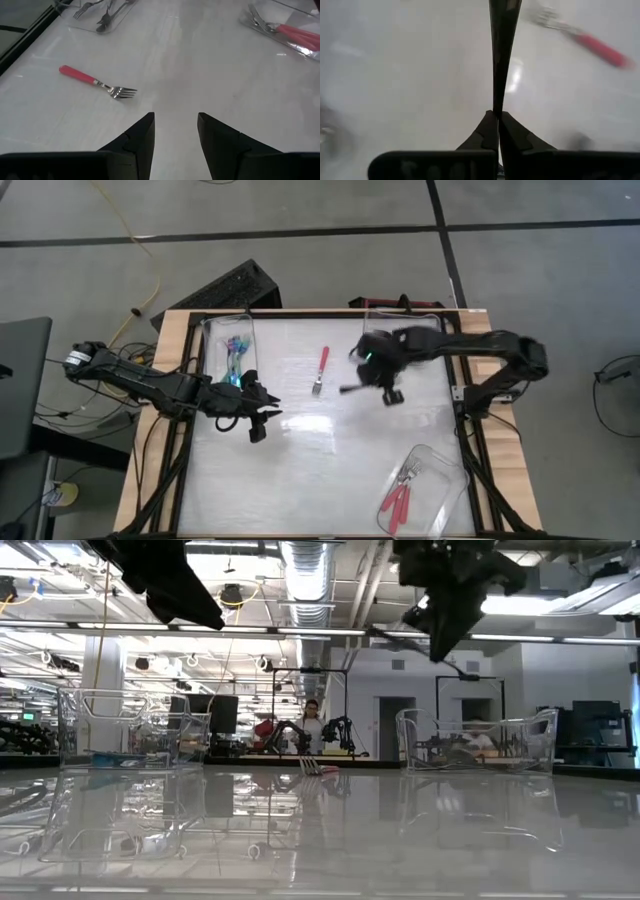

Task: Sort silverware by color (type)
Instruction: Put the black fork into the top right transparent bin

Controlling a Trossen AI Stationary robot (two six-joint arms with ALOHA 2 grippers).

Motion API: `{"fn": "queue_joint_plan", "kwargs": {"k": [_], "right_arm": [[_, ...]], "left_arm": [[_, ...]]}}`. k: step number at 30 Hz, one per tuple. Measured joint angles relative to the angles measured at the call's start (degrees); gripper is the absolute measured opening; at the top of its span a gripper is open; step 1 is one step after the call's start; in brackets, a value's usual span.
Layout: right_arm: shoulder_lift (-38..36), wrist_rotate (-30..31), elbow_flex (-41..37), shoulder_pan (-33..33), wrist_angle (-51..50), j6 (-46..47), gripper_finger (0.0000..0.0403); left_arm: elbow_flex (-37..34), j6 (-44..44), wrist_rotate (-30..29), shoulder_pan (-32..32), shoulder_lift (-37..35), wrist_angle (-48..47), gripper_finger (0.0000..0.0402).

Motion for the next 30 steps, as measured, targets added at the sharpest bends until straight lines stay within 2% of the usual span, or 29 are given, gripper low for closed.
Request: {"fn": "queue_joint_plan", "kwargs": {"k": [7,13,22,27,30], "right_arm": [[-8.85,6.01,2.07,-10.1,-0.12,-1.02,0.0021],[-12.74,7.77,2.12,-17.68,-0.15,-3.37,0.0021],[-13.22,8.21,2.14,-26.42,-0.93,-5.04,0.0021],[-12.27,12.59,2.21,-28.87,-0.93,-7.24,0.0021],[-10.54,12.86,2.21,-30.49,-1.29,-8.56,0.0021]], "left_arm": [[0.0,-1.12,0.03,0.0,0.0,0.01,0.0135],[0.0,-2.57,0.04,0.0,0.0,-0.01,0.0135],[0.0,-3.52,0.04,0.0,0.0,-0.01,0.0135],[0.0,-4.02,-0.05,0.0,0.0,-0.03,0.0135],[0.0,-4.02,-0.33,0.18,0.0,-0.03,0.0135]]}}
